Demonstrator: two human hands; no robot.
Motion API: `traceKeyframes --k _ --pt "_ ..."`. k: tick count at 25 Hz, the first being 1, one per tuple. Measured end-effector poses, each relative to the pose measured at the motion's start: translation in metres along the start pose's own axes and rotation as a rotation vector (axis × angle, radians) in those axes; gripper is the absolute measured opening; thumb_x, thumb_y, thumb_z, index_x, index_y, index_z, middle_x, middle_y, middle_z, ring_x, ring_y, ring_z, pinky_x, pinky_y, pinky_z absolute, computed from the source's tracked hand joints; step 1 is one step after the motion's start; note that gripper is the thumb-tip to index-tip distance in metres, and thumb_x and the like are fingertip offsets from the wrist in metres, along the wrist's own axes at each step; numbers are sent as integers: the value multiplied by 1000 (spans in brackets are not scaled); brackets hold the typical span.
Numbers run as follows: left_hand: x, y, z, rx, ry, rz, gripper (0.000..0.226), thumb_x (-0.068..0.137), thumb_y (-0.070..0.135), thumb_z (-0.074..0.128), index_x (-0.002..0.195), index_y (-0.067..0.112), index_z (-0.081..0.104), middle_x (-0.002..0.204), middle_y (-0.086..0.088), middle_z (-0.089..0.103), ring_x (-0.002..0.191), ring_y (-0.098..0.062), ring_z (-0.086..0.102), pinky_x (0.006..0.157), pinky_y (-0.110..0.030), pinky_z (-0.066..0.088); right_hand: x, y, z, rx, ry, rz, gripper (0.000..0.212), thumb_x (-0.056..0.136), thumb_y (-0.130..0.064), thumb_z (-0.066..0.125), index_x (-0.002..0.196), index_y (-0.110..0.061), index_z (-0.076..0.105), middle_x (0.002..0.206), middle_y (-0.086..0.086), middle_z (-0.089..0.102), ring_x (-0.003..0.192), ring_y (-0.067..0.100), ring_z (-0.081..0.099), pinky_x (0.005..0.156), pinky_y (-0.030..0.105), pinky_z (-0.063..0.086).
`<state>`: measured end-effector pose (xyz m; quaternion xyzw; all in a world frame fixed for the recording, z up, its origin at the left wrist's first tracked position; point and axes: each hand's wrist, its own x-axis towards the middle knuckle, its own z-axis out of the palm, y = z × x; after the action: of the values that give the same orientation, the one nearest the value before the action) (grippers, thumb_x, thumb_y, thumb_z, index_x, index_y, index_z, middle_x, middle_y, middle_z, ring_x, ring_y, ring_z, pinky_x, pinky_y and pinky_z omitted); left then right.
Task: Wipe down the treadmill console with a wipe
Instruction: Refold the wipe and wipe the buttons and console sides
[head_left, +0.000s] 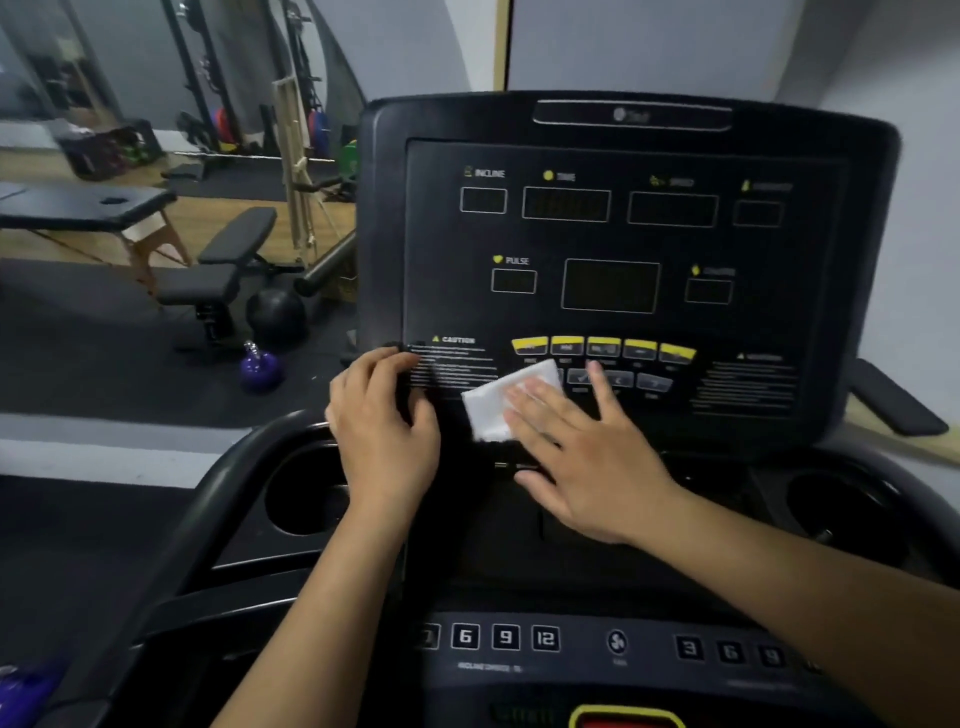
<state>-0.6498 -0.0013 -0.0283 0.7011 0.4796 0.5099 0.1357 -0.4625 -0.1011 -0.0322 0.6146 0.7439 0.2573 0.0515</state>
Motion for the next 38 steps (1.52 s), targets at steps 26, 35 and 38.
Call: traceKeyframes --k 26,35,38 --pt "-51 73 67 129 -481 583 4 82 16 76 79 13 78 77 3 61 68 -17 59 50 -29 50 -97 93 16 253 32 1002 66 98 -48 31 152 -10 21 162 7 9 149 23 6 115 62 8" --pt "-50 91 61 315 -544 611 26 56 11 86 50 19 63 57 5 54 50 -16 52 39 -22 29 -65 28 11 141 22 462 60 94 -40 28 145 -12 41 158 3 28 148 22 15 113 65 15" --pt "-50 91 61 316 -545 597 30 58 13 89 48 20 62 55 8 51 49 -12 51 36 -20 32 -45 113 -5 118 105 712 59 98 -41 31 150 -13 30 161 4 20 148 24 14 113 65 11"
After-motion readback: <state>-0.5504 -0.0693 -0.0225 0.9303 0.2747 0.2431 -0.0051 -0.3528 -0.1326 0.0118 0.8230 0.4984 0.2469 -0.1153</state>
